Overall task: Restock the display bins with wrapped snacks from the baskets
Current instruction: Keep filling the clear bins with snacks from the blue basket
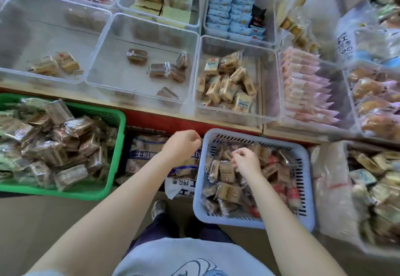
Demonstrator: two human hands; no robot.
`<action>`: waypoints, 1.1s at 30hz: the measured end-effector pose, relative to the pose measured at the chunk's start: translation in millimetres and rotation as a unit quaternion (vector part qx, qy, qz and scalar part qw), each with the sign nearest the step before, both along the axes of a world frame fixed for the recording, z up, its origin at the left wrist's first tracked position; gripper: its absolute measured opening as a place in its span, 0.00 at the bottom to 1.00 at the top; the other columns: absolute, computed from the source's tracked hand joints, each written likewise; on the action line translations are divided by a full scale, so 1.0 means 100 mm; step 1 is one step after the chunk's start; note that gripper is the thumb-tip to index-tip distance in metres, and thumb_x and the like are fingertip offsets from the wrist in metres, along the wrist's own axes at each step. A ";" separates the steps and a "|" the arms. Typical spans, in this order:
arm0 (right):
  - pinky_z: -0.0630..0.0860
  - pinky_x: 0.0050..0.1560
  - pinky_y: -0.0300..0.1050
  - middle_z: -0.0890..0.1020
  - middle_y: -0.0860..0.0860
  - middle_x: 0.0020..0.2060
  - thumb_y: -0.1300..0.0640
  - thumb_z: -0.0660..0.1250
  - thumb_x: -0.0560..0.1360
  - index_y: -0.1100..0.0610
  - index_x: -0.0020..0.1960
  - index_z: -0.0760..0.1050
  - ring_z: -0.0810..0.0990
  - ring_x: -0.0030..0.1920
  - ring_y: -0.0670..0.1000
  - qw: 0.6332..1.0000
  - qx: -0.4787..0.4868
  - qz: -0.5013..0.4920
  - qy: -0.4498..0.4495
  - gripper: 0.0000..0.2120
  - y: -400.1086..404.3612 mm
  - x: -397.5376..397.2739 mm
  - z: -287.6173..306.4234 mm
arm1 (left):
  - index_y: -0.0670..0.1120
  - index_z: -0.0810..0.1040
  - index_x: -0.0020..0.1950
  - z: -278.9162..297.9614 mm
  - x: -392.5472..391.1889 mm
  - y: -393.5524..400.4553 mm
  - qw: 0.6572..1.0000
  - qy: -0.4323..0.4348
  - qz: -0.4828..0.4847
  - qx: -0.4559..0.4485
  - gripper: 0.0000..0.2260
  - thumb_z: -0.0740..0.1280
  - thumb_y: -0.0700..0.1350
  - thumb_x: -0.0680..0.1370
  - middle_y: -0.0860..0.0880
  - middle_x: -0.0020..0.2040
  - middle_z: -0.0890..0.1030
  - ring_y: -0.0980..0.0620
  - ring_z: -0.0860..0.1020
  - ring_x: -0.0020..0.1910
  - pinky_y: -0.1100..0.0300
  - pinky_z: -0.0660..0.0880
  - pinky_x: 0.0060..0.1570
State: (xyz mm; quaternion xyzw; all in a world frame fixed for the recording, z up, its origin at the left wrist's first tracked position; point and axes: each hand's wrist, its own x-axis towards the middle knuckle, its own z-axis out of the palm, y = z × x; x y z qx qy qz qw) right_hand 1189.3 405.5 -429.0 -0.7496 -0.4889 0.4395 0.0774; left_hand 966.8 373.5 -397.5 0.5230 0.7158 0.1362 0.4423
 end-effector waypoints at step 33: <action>0.79 0.52 0.52 0.84 0.56 0.57 0.43 0.69 0.77 0.51 0.65 0.75 0.83 0.54 0.54 0.914 -0.052 0.024 0.402 0.20 0.34 0.28 0.78 | 0.50 0.80 0.61 0.69 0.49 0.23 0.922 -0.343 0.180 -0.015 0.14 0.73 0.44 0.77 0.47 0.51 0.86 0.48 0.85 0.49 0.55 0.81 0.50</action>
